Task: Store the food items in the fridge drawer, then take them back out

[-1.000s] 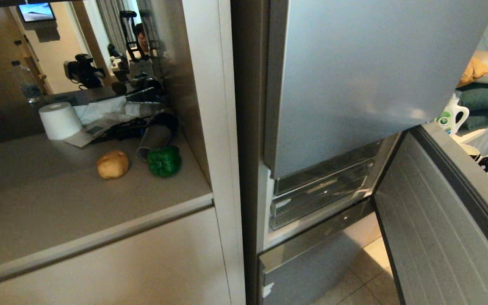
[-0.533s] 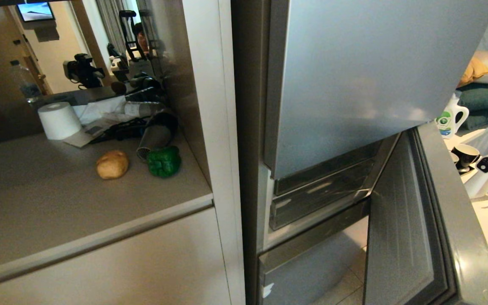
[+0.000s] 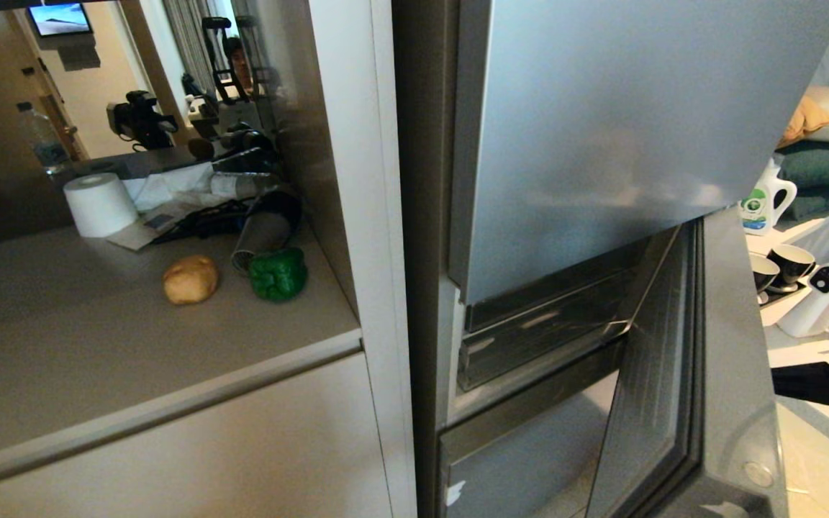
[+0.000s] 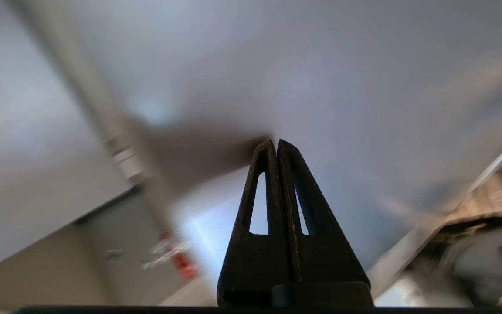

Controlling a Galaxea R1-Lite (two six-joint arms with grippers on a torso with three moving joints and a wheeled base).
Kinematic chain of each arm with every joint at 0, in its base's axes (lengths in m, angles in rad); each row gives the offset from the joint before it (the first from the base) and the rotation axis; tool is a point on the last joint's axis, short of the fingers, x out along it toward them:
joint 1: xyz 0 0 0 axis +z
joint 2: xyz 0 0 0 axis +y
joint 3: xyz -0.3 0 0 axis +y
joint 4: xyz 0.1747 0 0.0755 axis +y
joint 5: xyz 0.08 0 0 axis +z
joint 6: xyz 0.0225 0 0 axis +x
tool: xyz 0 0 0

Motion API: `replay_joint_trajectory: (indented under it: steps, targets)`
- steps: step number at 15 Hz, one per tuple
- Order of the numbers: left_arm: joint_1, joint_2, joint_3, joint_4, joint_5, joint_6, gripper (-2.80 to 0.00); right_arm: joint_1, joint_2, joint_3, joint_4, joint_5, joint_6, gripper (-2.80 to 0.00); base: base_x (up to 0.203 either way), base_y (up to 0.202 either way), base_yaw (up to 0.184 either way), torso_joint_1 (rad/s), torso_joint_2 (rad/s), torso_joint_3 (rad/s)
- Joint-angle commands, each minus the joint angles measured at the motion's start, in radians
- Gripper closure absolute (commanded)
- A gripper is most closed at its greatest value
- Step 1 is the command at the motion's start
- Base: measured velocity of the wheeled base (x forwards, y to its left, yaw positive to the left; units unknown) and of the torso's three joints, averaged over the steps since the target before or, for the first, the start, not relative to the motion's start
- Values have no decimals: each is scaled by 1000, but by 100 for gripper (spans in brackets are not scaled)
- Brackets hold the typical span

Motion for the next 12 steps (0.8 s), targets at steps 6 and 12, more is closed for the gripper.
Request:
replay_joint_trajectory:
  steps: [6, 12]
  targets:
    - [0, 2, 0, 0, 0, 0, 0, 371, 306, -37, -477, -385, -84, 0, 0, 0, 0, 0, 0, 0]
    - [0, 2, 0, 0, 0, 0, 0, 490, 315, 164, -1023, -600, -157, 0, 0, 0, 0, 0, 0, 0]
